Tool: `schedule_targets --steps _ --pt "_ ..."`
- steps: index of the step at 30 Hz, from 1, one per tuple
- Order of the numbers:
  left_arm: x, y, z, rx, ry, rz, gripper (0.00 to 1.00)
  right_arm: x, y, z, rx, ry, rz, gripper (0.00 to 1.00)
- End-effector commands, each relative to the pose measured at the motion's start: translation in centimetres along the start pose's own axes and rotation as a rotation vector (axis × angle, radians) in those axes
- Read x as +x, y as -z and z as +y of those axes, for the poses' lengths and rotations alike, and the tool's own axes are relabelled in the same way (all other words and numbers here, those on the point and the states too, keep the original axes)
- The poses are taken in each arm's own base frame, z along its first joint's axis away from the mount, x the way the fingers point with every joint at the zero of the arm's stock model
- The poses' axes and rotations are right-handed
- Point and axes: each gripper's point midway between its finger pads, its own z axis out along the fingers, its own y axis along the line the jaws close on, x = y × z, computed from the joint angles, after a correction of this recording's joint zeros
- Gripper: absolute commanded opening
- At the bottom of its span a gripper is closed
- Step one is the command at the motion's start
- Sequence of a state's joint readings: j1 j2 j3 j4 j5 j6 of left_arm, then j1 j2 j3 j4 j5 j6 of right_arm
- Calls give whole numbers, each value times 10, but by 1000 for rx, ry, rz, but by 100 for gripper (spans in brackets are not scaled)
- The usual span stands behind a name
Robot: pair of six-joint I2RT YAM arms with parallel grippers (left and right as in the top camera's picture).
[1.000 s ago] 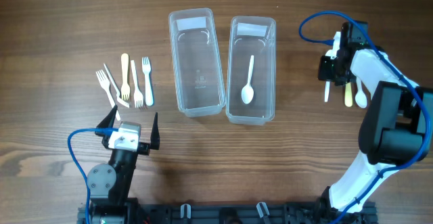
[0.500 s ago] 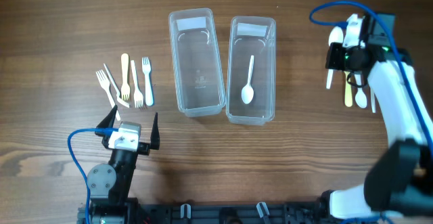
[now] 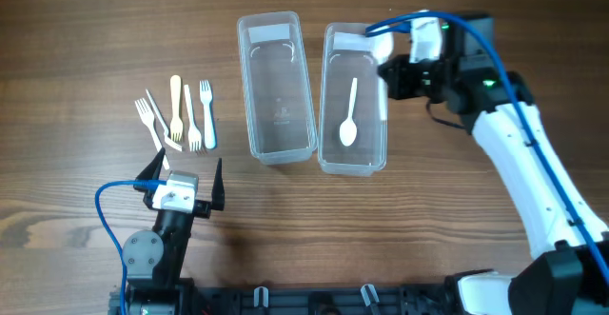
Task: Pack container
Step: 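Place the white spoon into the right container and open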
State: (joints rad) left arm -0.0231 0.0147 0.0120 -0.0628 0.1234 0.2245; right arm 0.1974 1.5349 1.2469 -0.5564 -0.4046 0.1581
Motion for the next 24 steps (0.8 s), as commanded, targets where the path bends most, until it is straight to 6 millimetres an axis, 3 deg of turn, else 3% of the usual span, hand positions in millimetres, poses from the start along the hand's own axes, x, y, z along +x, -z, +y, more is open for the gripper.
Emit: schedule_targets --steps 1,2,3,4,5,7,10,14,16,17,19,21,24 --pt "2 0 2 -12 -14 3 100 4 -22 4 20 -50 20 4" --pt "2 0 2 -11 -14 3 100 4 -24 1 31 -61 21 6" --pt "2 0 2 -11 -14 3 100 5 -26 0 34 -62 23 13" --pt "2 0 2 -11 -14 3 100 5 -26 -1 42 -69 23 26" --pt "2 0 2 -12 -14 3 100 5 -26 -4 58 -78 22 48" --pt "2 0 2 -12 -14 3 100 5 -26 -5 61 -55 21 64" --pt "2 0 2 -11 -14 3 100 4 -24 -8 67 -22 18 66" --pt "2 0 2 -12 -14 3 100 -4 3 -44 196 -61 -22 65" --pt "2 0 2 -12 -14 3 100 -1 30 -83 354 -106 -30 65" --pt "2 0 2 -12 -14 3 100 5 47 -108 460 -141 -23 71" --pt "2 0 2 -11 -14 3 100 25 83 -160 699 -205 23 74" --pt "2 0 2 -11 -14 3 100 41 105 -191 824 -206 89 74" --pt "2 0 2 -12 -14 3 100 56 111 -217 818 -184 168 74"
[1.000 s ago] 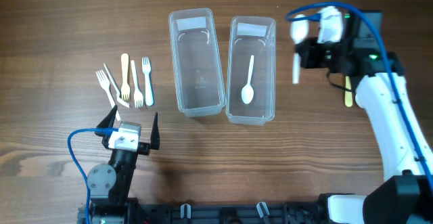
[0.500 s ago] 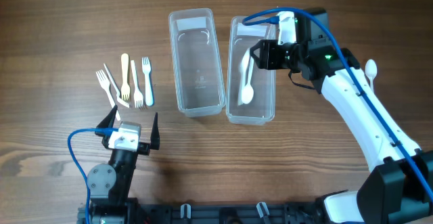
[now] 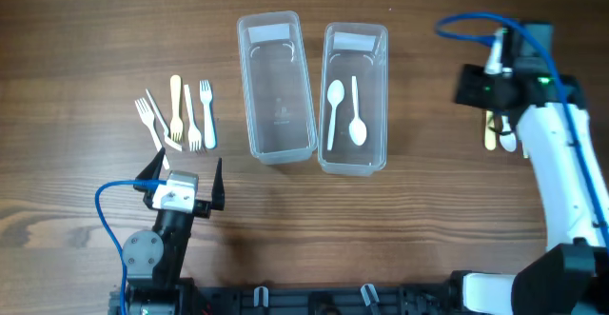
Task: Pack container
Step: 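Place the white spoon into the right container and open, then grasp the yellow spoon with the right gripper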
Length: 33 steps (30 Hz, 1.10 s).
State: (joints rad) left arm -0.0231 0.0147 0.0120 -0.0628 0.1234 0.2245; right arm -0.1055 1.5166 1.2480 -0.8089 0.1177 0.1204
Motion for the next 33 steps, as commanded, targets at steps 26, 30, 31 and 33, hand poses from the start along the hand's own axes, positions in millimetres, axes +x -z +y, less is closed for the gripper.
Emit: schedule_targets --steps 26,30,31,33 --pt "2 0 2 -11 -14 3 100 38 -145 -41 -29 81 234 40" --pt "2 0 2 -11 -14 3 100 37 -152 -42 -22 82 228 41" --pt "2 0 2 -12 -14 3 100 38 -155 -42 -21 83 230 41" --pt "2 0 2 -12 -14 3 100 41 -160 -43 -15 88 238 41"
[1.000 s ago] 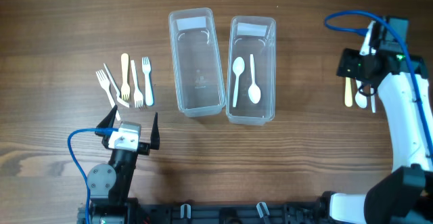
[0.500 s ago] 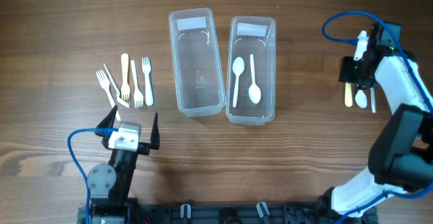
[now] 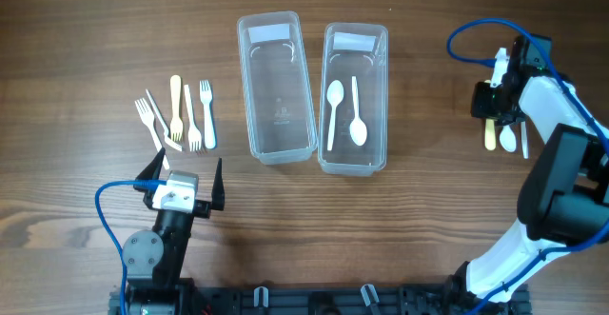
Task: Pack container
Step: 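Grasp the yellow spoon with the right gripper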
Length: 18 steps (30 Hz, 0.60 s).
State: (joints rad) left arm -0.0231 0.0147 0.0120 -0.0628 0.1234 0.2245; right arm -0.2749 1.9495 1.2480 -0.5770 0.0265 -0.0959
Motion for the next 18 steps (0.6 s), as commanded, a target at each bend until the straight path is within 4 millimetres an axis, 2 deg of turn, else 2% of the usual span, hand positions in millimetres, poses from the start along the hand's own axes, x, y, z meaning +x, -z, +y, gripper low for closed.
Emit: schedule_targets --steps 1,5,7,9,10,15,17,18 --pt "2 0 2 -12 -14 3 100 7 -17 -1 7 19 35 41" --pt "2 0 2 -11 -14 3 100 12 -31 0 4 32 60 41" --pt "2 0 2 -11 -14 3 100 16 -38 0 1 33 72 37" --pt "2 0 2 -12 -14 3 100 17 -41 3 -15 32 79 20" --pt "2 0 2 -12 -14 3 100 17 -41 6 -29 31 78 4" --pt "2 0 2 -11 -14 3 100 18 -33 12 -63 -2 80 4" --pt "2 0 2 -11 -14 3 100 12 -21 19 -111 -4 53 4" --pt "2 0 2 -11 -14 3 100 5 -8 24 -143 -4 28 4"
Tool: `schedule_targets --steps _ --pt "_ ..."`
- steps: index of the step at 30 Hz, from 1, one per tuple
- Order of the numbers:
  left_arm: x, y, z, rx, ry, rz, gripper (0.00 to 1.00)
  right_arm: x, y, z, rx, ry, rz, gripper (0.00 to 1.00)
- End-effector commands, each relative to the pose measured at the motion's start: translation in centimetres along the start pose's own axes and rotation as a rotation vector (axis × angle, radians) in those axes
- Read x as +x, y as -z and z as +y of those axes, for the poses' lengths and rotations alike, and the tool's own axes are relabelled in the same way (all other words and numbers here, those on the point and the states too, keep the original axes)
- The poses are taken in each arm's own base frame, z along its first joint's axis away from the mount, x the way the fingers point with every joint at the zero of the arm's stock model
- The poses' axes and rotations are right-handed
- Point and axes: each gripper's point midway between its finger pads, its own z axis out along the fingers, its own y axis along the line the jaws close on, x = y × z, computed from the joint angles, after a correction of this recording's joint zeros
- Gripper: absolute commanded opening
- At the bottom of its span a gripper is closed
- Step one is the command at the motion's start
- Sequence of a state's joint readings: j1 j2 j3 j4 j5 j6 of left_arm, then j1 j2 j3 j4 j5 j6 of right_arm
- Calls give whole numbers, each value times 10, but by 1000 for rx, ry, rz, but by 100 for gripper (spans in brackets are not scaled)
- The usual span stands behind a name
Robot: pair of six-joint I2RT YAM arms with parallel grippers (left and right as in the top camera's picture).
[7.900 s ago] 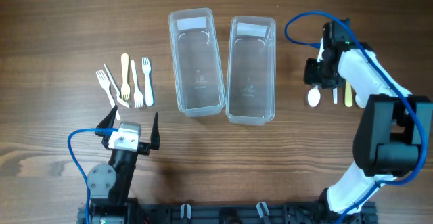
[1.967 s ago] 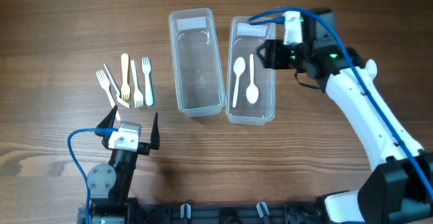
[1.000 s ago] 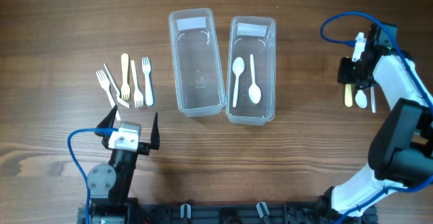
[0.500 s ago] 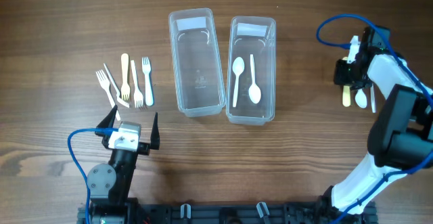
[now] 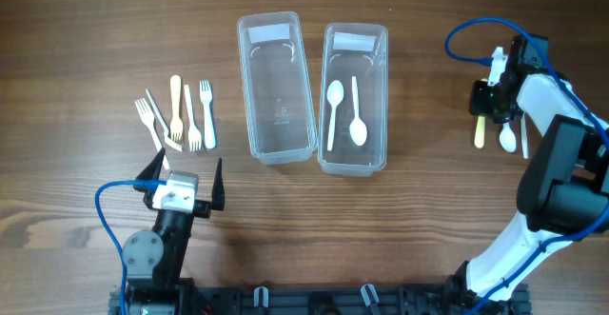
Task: Pack container
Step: 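Grasp the yellow spoon with the right gripper, then drop the yellow spoon into the right container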
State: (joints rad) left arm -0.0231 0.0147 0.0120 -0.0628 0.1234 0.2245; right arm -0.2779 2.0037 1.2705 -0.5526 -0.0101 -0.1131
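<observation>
Two clear containers stand side by side at the table's middle. The left container (image 5: 249,87) is empty. The right container (image 5: 383,96) holds two white spoons (image 5: 356,115). Out at the right, my right gripper (image 5: 486,108) is down over a cream spoon (image 5: 479,132) and looks shut on its upper end. A white spoon (image 5: 509,140) lies just right of it. My left gripper (image 5: 185,174) rests open at the front left, with nothing between its fingers.
Several forks (image 5: 177,115), white and cream, lie in a loose group left of the containers, just beyond the left gripper. A blue cable loops above the right arm (image 5: 547,96).
The cream spoon under my right gripper has shifted a little to the left, away from the white spoon beside it. The right arm has barely moved, and the left arm is still.
My right gripper was over the far end of the right container, which held one spoon. Then two spoons lay in it and the gripper was out at the right above two more. It then stood lower over them, and now sits on the cream one.
</observation>
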Motion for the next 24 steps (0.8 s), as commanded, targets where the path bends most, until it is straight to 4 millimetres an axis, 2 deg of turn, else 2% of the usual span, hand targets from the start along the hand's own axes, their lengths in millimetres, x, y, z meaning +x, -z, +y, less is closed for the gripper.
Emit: schedule_targets --steps 1,3,6,8,10,12,15,17,18,20,24 --pt "2 0 2 -11 -14 3 100 2 19 25 -134 -16 -2 4" --pt "2 0 2 -12 -14 3 100 -11 46 36 -193 -6 -62 4" --pt "2 0 2 -12 -14 3 100 -31 99 63 -315 35 -194 4" --pt "2 0 2 -12 -14 3 100 -39 138 93 -446 85 -277 4" --pt "2 0 2 -12 -14 3 100 -38 182 133 -585 149 -346 4" --pt "2 0 2 -11 -14 3 100 -34 201 161 -639 191 -365 4" --pt "2 0 2 -12 -14 3 100 -26 208 207 -690 254 -353 4" --pt "2 0 2 -11 -14 3 100 -22 204 228 -684 274 -339 4" --pt "2 0 2 -11 -14 3 100 -20 196 240 -638 270 -331 4" --pt "2 0 2 -11 -14 3 100 -20 183 253 -573 249 -321 4" --pt "2 0 2 -11 -14 3 100 -11 165 283 -581 281 -290 4"
